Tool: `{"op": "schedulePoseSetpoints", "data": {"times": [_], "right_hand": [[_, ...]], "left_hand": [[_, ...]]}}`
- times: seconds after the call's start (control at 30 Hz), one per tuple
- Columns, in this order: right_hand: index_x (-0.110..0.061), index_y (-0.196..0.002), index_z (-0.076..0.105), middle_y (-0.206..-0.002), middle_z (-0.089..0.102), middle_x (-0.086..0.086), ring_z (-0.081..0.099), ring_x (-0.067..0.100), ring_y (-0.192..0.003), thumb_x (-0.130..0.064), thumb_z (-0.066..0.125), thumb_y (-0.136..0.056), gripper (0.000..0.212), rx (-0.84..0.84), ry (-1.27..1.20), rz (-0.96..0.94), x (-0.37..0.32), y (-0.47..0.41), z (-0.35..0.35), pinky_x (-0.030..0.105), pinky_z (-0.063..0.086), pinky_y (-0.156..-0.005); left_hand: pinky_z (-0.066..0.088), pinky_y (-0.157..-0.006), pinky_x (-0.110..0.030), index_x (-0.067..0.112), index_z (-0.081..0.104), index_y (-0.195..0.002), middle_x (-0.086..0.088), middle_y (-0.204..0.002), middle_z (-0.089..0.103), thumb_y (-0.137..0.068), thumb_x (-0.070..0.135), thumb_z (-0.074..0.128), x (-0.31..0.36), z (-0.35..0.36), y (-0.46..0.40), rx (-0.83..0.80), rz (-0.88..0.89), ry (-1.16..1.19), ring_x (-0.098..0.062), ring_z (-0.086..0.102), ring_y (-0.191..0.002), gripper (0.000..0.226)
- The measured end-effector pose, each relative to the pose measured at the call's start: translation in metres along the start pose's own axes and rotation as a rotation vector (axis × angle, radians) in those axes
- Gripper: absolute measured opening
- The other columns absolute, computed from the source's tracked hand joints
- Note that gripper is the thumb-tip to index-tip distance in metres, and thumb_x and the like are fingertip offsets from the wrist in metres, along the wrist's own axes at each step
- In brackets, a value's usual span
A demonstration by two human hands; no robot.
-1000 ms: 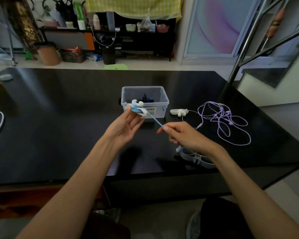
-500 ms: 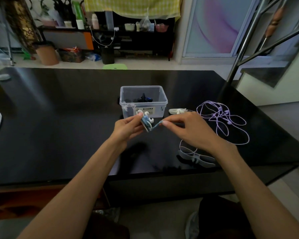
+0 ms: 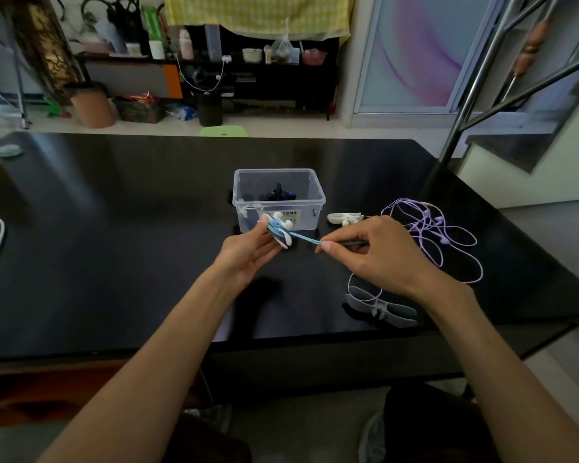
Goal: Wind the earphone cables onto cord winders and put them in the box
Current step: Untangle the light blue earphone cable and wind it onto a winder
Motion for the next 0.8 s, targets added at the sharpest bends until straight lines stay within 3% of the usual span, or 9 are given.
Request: {"op": "schedulePoseSetpoints", "data": {"times": [0.1,0.17,0.27,0.4,0.5,0.6,0.63,0.73,0.8], "right_hand": [[-0.035,-0.091,0.075,-0.066,0.055,-0.031,0.053,-0.004,-0.061,-0.037,0.061,-0.087,0.015,-0.018,0.039,-0.03,-0.003,0.0,0.003,0.016,0.038,-0.062],[-0.033,-0.093,0.075,-0.066,0.056,-0.03,0.054,-0.003,-0.062,-0.034,0.061,-0.087,0.015,-0.024,0.006,-0.035,-0.003,0.0,0.002,0.016,0.038,-0.064],[-0.026,-0.091,0.076,-0.08,0.07,-0.017,0.064,0.002,-0.072,-0.028,0.061,-0.088,0.016,0.046,-0.091,0.001,0.005,-0.001,-0.009,0.025,0.051,-0.068],[-0.027,-0.086,0.074,-0.089,0.07,-0.014,0.065,0.001,-0.085,-0.025,0.058,-0.091,0.017,0.142,-0.193,0.138,0.029,0.004,-0.023,0.028,0.053,-0.085],[-0.024,-0.091,0.074,-0.091,0.074,0.001,0.067,0.02,-0.087,-0.026,0.059,-0.091,0.015,0.106,-0.212,0.231,0.043,0.005,-0.019,0.039,0.052,-0.087],[-0.019,-0.099,0.073,-0.087,0.069,-0.012,0.062,-0.007,-0.08,-0.023,0.062,-0.089,0.016,0.025,-0.257,0.277,0.045,0.005,-0.011,0.01,0.049,-0.08],[-0.018,-0.099,0.074,-0.087,0.069,-0.011,0.06,-0.009,-0.08,-0.023,0.063,-0.089,0.016,0.021,-0.257,0.279,0.045,0.005,-0.01,0.007,0.047,-0.077],[-0.018,-0.099,0.074,-0.089,0.072,-0.007,0.064,-0.003,-0.085,-0.025,0.064,-0.087,0.017,0.056,-0.255,0.27,0.044,0.003,-0.012,0.014,0.048,-0.08],[-0.018,-0.099,0.074,-0.087,0.07,-0.01,0.064,-0.003,-0.082,-0.026,0.064,-0.087,0.017,0.096,-0.241,0.256,0.042,0.004,-0.013,0.012,0.049,-0.078]], "left_hand": [[0.055,-0.067,-0.013,0.001,0.065,-0.109,-0.006,-0.092,0.071,-0.092,0.026,0.058,-0.001,0.011,0.008,-0.022,0.157,-0.33,-0.008,0.068,-0.076,0.031],[0.053,-0.07,-0.013,0.002,0.067,-0.11,-0.002,-0.089,0.071,-0.09,0.022,0.062,-0.002,0.019,0.015,-0.097,0.21,-0.461,-0.004,0.067,-0.073,0.029],[0.054,-0.079,-0.018,0.019,0.067,-0.112,0.0,-0.096,0.074,-0.087,0.026,0.064,-0.011,0.03,0.024,-0.358,0.075,-0.649,-0.011,0.069,-0.088,0.026],[0.05,-0.096,-0.03,0.021,0.061,-0.124,-0.002,-0.113,0.07,-0.089,0.03,0.059,-0.012,0.039,0.032,-0.575,-0.039,-0.637,-0.018,0.066,-0.106,0.037],[0.047,-0.1,-0.033,0.018,0.06,-0.126,-0.004,-0.116,0.069,-0.086,0.031,0.059,-0.009,0.043,0.038,-0.627,-0.033,-0.602,-0.018,0.064,-0.11,0.041],[0.048,-0.099,-0.032,0.015,0.06,-0.125,-0.008,-0.118,0.068,-0.092,0.025,0.056,-0.011,0.044,0.042,-0.682,-0.049,-0.644,-0.021,0.064,-0.11,0.035],[0.049,-0.099,-0.033,0.014,0.061,-0.124,-0.01,-0.117,0.068,-0.093,0.025,0.055,-0.013,0.043,0.042,-0.688,-0.066,-0.667,-0.021,0.064,-0.109,0.034],[0.049,-0.099,-0.033,0.015,0.065,-0.119,-0.016,-0.116,0.067,-0.092,0.029,0.056,-0.015,0.039,0.042,-0.674,-0.114,-0.724,-0.024,0.064,-0.108,0.032],[0.051,-0.095,-0.03,0.015,0.067,-0.117,-0.01,-0.11,0.071,-0.09,0.03,0.059,-0.015,0.036,0.039,-0.622,-0.133,-0.742,-0.021,0.067,-0.103,0.032]]}}
Point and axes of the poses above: each hand's wrist, its own y-axis away from the middle knuckle, its own z-axis out of the palm, x = y × z, the point moved 4 cm from there along -y, towards the middle knuckle
